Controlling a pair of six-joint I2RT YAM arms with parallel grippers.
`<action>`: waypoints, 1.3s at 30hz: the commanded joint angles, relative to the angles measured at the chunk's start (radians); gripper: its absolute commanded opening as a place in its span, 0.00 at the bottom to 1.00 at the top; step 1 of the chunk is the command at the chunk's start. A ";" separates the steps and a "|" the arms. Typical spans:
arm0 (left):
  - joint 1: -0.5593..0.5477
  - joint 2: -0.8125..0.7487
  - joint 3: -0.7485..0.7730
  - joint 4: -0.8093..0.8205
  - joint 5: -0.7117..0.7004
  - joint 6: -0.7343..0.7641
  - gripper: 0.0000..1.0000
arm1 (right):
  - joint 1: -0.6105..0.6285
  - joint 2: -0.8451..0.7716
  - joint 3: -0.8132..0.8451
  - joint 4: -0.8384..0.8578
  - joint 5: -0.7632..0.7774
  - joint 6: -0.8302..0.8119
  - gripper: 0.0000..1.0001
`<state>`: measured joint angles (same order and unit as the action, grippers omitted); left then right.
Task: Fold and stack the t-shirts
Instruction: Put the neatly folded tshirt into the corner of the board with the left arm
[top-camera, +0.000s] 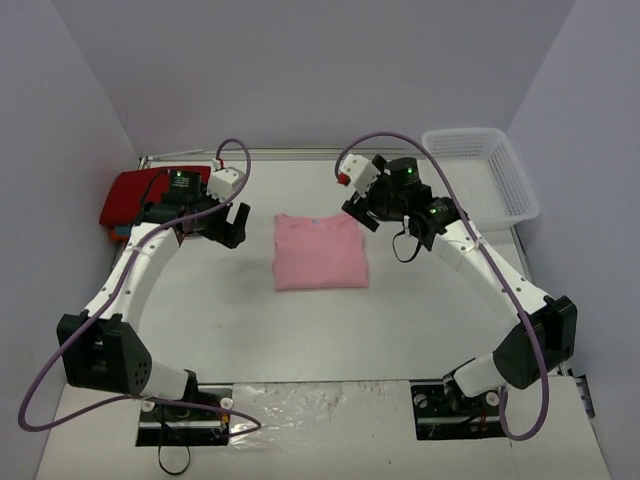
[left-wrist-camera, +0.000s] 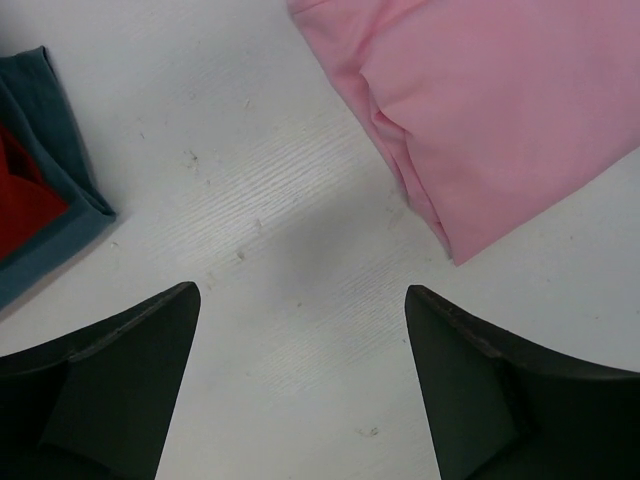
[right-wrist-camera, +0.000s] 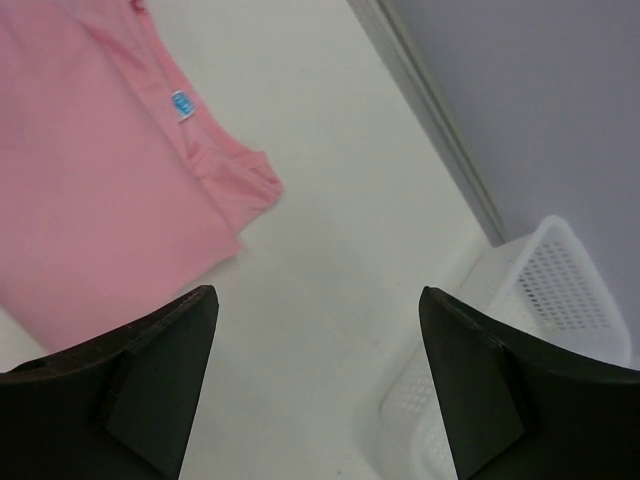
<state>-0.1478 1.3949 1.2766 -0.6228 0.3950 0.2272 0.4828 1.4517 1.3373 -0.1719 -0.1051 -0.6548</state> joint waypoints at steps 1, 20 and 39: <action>0.014 -0.002 0.035 0.029 0.050 -0.080 0.81 | 0.043 0.004 -0.032 -0.112 -0.069 0.070 0.77; 0.189 -0.194 -0.100 0.097 -0.093 -0.049 0.89 | 0.270 0.536 0.304 -0.316 -0.354 0.144 0.45; 0.274 -0.252 -0.146 0.107 -0.107 -0.084 0.91 | 0.441 0.772 0.448 -0.410 -0.222 0.086 0.56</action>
<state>0.1070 1.1740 1.1145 -0.5465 0.2874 0.1699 0.9249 2.2028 1.7683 -0.5323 -0.3656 -0.5514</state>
